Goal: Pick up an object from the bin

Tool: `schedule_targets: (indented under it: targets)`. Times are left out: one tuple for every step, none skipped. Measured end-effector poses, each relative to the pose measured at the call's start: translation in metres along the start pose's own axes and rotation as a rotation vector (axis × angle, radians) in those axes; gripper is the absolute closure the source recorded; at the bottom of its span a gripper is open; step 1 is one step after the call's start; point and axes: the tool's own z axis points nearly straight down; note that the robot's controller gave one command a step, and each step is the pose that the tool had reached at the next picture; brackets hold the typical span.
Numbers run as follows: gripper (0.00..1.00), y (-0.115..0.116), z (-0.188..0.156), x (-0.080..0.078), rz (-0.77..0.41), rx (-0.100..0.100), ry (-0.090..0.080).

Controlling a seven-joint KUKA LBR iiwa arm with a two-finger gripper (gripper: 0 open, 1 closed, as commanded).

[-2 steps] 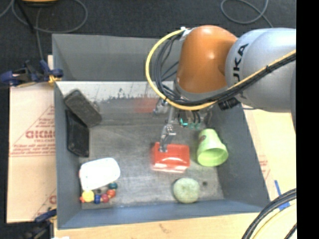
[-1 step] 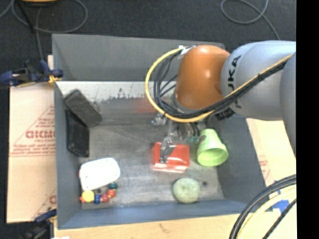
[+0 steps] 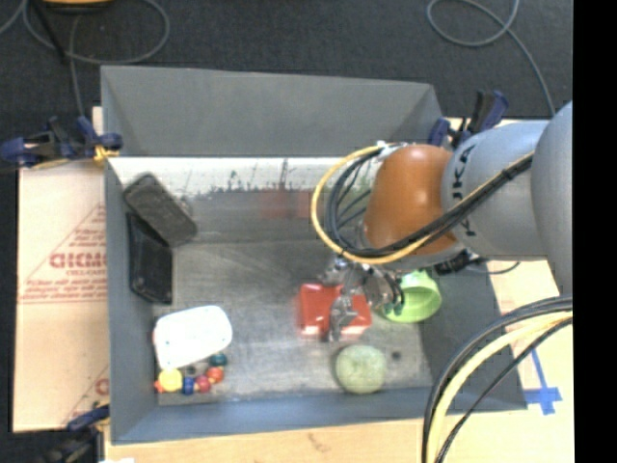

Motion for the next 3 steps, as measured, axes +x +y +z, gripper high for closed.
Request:
schedule_targets:
  targets:
    - [1.0,0.0,0.0,0.0,0.001,0.0,0.0]
    - [1.0,0.017,-0.161,-0.022,0.068,0.002,0.001]
    - [1.0,0.016,-0.16,-0.021,0.068,0.003,0.005]
